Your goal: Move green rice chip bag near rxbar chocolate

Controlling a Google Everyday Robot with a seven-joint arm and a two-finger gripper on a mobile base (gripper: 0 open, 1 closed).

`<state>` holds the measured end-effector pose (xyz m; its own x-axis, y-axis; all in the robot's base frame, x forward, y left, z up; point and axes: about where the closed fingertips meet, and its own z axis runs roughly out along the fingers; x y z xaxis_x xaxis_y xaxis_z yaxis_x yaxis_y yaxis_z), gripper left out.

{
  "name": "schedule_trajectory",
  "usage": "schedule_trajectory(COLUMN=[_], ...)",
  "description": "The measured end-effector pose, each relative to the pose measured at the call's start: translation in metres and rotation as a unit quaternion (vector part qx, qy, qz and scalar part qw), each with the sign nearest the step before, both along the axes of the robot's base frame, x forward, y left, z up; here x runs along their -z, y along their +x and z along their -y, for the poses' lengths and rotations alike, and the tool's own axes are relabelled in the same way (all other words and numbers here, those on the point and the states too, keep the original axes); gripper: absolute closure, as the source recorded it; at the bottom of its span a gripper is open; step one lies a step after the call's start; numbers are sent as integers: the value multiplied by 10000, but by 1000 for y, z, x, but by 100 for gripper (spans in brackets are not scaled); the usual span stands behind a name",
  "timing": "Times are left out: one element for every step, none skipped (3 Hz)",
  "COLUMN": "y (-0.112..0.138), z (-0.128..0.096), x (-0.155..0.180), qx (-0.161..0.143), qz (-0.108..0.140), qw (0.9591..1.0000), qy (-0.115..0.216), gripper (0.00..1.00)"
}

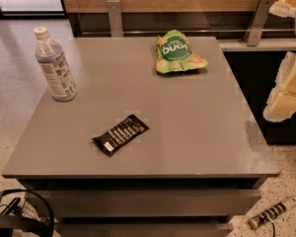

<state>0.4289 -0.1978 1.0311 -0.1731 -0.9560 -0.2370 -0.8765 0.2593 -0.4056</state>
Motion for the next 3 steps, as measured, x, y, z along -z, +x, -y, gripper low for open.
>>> schedule_trajectory(y=[0, 22, 76], z=[0, 3, 14], x=[0, -7, -13], qx=[0, 111, 598], qz=[1, 190, 416], qw=[10000, 9997, 9971], qy=[0, 84, 226], gripper=[0, 0, 0])
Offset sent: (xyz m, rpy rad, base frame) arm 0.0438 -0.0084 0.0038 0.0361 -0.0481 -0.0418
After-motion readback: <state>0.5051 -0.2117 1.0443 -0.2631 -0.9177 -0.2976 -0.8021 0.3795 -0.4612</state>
